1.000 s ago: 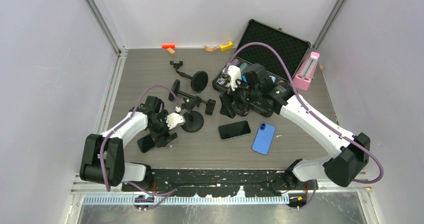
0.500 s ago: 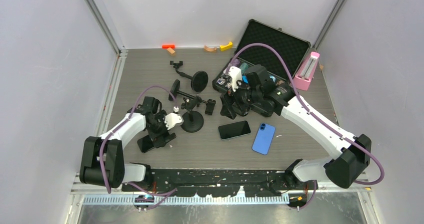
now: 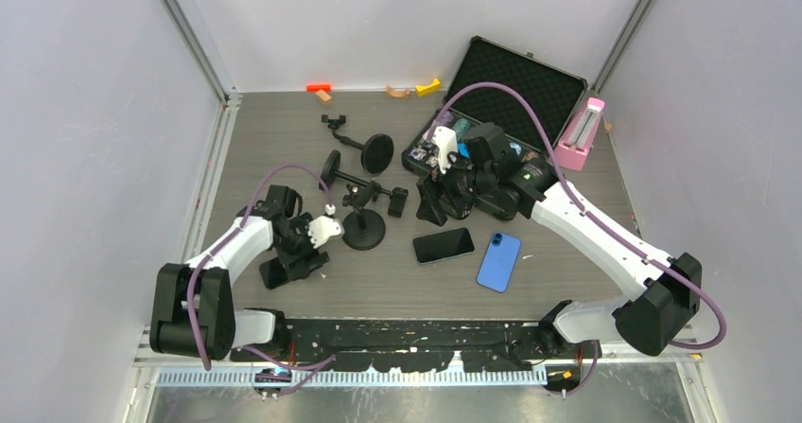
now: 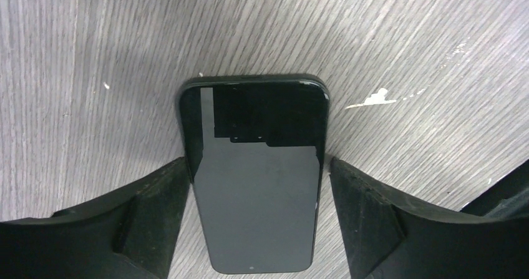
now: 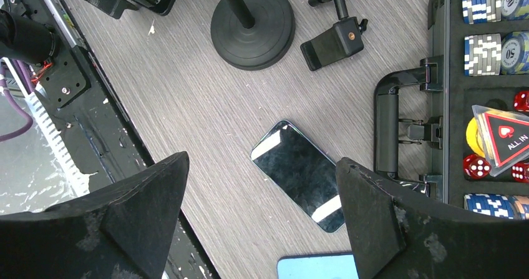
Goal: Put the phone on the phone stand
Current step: Pick up the phone at the center of the board.
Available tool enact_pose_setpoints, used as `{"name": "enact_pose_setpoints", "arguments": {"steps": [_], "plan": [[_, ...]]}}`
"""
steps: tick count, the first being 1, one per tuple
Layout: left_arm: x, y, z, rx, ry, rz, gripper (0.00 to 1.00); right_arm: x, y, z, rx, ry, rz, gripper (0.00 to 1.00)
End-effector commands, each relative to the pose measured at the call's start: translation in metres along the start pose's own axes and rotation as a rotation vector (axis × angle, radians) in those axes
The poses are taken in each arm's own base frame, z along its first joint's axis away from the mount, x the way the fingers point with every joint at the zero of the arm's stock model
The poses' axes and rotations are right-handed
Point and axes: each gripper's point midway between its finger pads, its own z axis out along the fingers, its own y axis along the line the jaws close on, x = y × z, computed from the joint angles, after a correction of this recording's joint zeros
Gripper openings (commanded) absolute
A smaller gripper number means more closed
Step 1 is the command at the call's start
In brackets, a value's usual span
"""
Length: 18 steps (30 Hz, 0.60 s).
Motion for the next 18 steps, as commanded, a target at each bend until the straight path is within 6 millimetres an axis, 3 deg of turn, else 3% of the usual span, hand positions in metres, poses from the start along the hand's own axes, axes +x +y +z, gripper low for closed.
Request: {"name": "enact_pose_setpoints", "arguments": {"steps": [1, 7, 18], "plan": [[0.017, -0.002, 0.010, 0.004, 0.058, -0.004, 0.76, -0.019, 0.005, -0.009, -0.013, -0.075, -0.012, 0.93], [0.005, 0.003, 0.012, -0.027, -0.003, -0.039, 0.49, -0.021, 0.004, -0.010, -0.011, -0.080, -0.007, 0.93], [-0.022, 0.003, -0.017, -0.095, -0.149, -0.081, 0.14, -0.029, 0.001, -0.006, -0.005, -0.087, 0.020, 0.93]]}}
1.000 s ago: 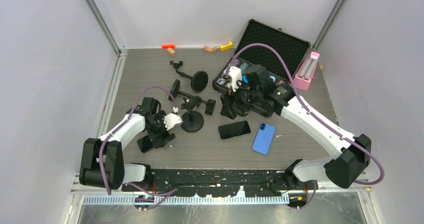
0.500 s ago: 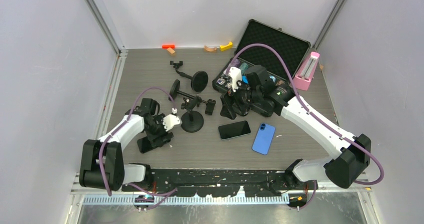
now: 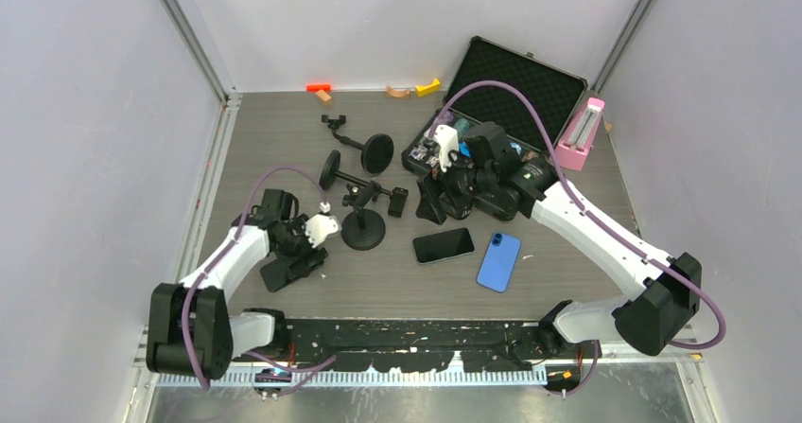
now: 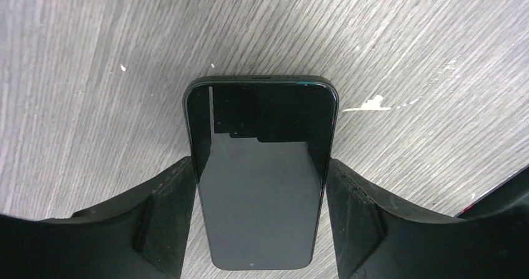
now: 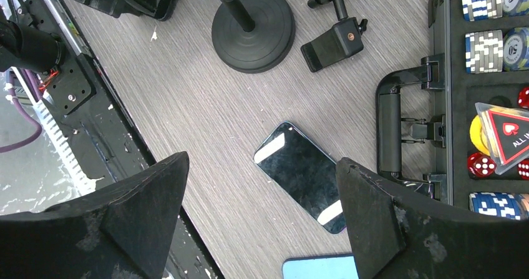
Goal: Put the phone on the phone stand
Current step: Pick up the phone at the center of the board.
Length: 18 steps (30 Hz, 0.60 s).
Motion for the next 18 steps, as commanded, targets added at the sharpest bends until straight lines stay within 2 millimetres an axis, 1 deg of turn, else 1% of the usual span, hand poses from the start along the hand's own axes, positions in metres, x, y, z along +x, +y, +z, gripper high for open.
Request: {"name": "enact_pose_setpoints", "arguments": {"steps": [1, 5, 6, 11, 14, 15, 16, 17, 18], "plan": [[-0.022, 0.004, -0.013, -0.055, -0.122, -0.009, 0.11, -0.030, 0.002, -0.005, -0.006, -0.081, -0.004, 0.93], [-0.034, 0.002, -0.026, -0.092, -0.199, -0.020, 0.01, -0.040, 0.003, -0.003, -0.015, -0.087, 0.006, 0.93], [-0.036, 0.001, -0.029, -0.100, -0.218, -0.025, 0.00, -0.044, 0.003, -0.002, -0.018, -0.086, 0.007, 0.93], [-0.045, 0.002, -0.044, -0.152, -0.285, -0.027, 0.00, -0.064, 0.011, -0.002, -0.065, -0.092, 0.026, 0.92], [-0.051, -0.001, -0.054, -0.166, -0.322, -0.025, 0.00, -0.081, 0.016, 0.000, -0.091, -0.100, 0.024, 0.90], [-0.054, -0.001, -0.058, -0.167, -0.336, -0.027, 0.00, -0.083, 0.017, 0.000, -0.095, -0.097, 0.023, 0.90], [-0.057, -0.001, -0.062, -0.166, -0.345, -0.031, 0.00, -0.090, 0.020, 0.002, -0.103, -0.103, 0.015, 0.90], [-0.060, -0.001, -0.066, -0.168, -0.356, -0.037, 0.00, -0.092, 0.021, 0.004, -0.107, -0.099, 0.015, 0.89], [-0.063, 0.000, -0.070, -0.171, -0.369, -0.043, 0.00, -0.099, 0.025, 0.007, -0.116, -0.105, 0.005, 0.89]]}}
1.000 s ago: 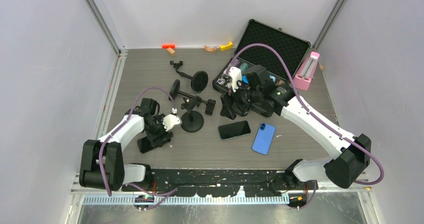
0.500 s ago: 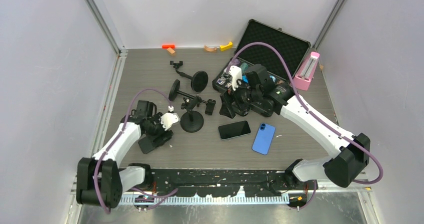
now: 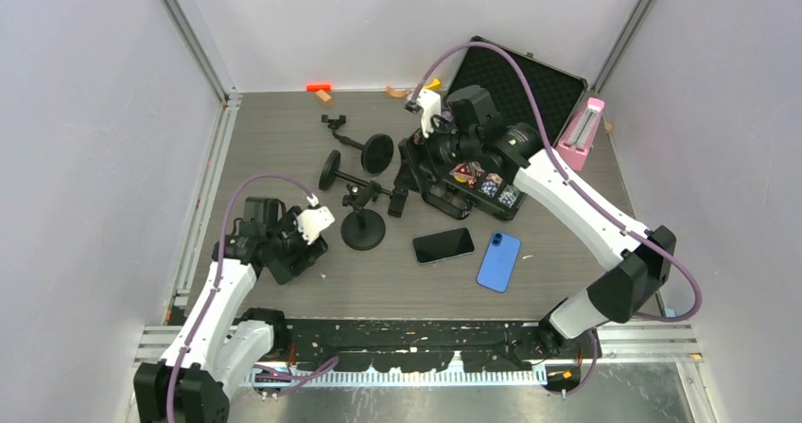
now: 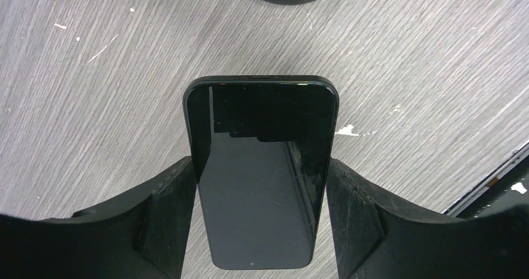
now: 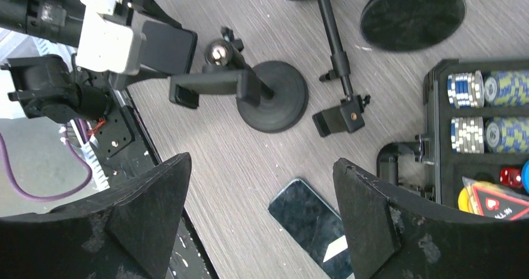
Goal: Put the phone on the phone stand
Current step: Pick up the phone at the center of the board.
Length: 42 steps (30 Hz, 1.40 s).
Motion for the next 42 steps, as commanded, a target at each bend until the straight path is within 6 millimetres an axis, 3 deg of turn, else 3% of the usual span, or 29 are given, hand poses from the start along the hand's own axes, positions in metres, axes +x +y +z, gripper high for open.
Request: {"name": "enact_pose_setpoints", "arguments": {"steps": [1, 11, 21, 30, 42], "plan": [[-0.033, 0.006, -0.017, -0.012, -0.105, -0.024, 0.00, -0.030, 0.021, 0.002, -0.062, -0.036, -0.019, 0.89], [-0.090, 0.019, -0.072, -0.060, -0.242, -0.037, 0.00, -0.071, 0.057, 0.033, -0.163, -0.036, 0.026, 0.83], [-0.155, 0.032, -0.131, -0.106, -0.421, -0.039, 0.00, -0.091, 0.091, 0.052, -0.252, -0.027, 0.030, 0.76], [-0.178, 0.033, -0.147, -0.091, -0.501, -0.042, 0.00, -0.097, 0.117, 0.059, -0.339, -0.028, 0.063, 0.71], [-0.192, 0.032, -0.150, -0.064, -0.550, -0.058, 0.00, -0.088, 0.128, 0.082, -0.386, 0.012, 0.130, 0.66]]}}
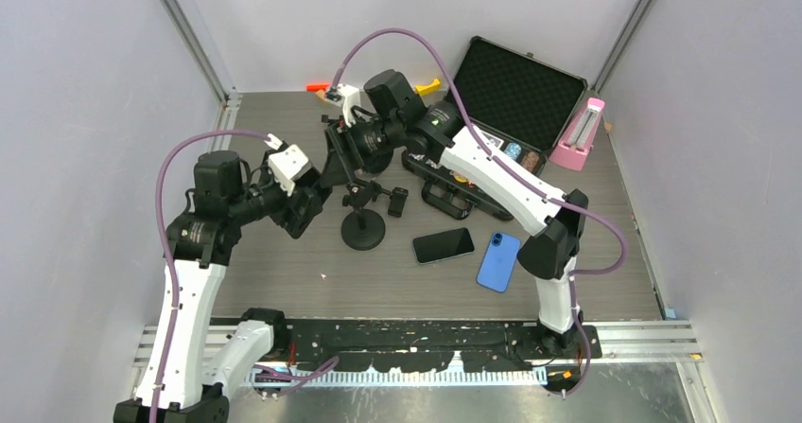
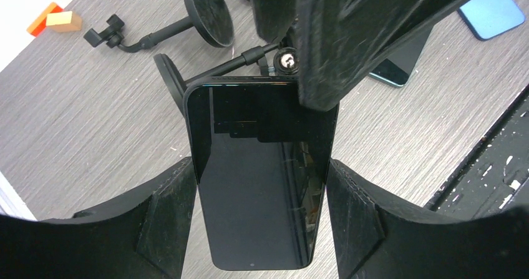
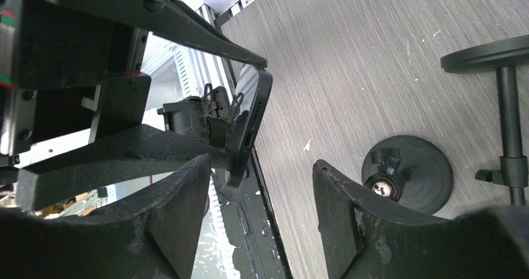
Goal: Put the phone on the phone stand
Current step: Pick up the phone at the center of the board.
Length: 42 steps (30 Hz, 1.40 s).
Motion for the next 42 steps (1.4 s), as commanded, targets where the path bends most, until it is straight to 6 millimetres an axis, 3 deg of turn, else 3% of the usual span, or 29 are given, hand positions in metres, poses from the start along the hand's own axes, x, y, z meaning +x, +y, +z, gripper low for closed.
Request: {"name": "enact_pose_setpoints", "arguments": {"steps": [1, 11, 17, 21, 25, 27, 30, 32, 34, 36, 42], "plan": [[-0.036, 0.002, -0.005, 0.000, -0.122, 0.042, 0.00, -0.014, 0.013, 0.008, -0.058, -0.035, 0.007, 0.64], [-0.037, 0.000, -0.001, 0.007, -0.137, 0.024, 0.00, -0.007, 0.015, 0.026, -0.090, -0.011, 0.041, 0.56], [-0.036, 0.004, 0.001, -0.016, -0.138, 0.017, 0.00, -0.002, 0.025, 0.033, -0.145, 0.008, 0.065, 0.49], [-0.034, 0.007, 0.002, -0.034, -0.133, 0.021, 0.00, -0.004, 0.029, 0.031, -0.154, 0.002, 0.060, 0.37], [-0.030, 0.006, 0.005, -0.026, -0.126, 0.022, 0.00, -0.007, 0.030, 0.026, -0.135, -0.012, 0.038, 0.11], [-0.029, 0.000, 0.006, 0.010, -0.126, 0.023, 0.12, -0.009, 0.028, 0.019, -0.107, -0.024, 0.013, 0.01], [-0.030, -0.013, 0.004, 0.077, -0.130, 0.020, 0.40, -0.014, 0.028, 0.005, -0.071, -0.044, -0.039, 0.00], [-0.033, -0.019, 0.000, 0.104, -0.136, 0.018, 0.67, -0.016, 0.030, -0.005, -0.057, -0.055, -0.071, 0.00], [-0.041, -0.022, -0.006, 0.120, -0.147, 0.019, 0.83, -0.017, 0.032, -0.015, -0.045, -0.063, -0.106, 0.00], [-0.049, -0.025, -0.011, 0.132, -0.159, 0.013, 0.88, -0.018, 0.034, -0.025, -0.029, -0.073, -0.135, 0.00], [-0.072, -0.019, -0.017, 0.098, -0.202, -0.083, 0.92, -0.032, 0.026, -0.063, 0.032, -0.138, -0.162, 0.00]]}}
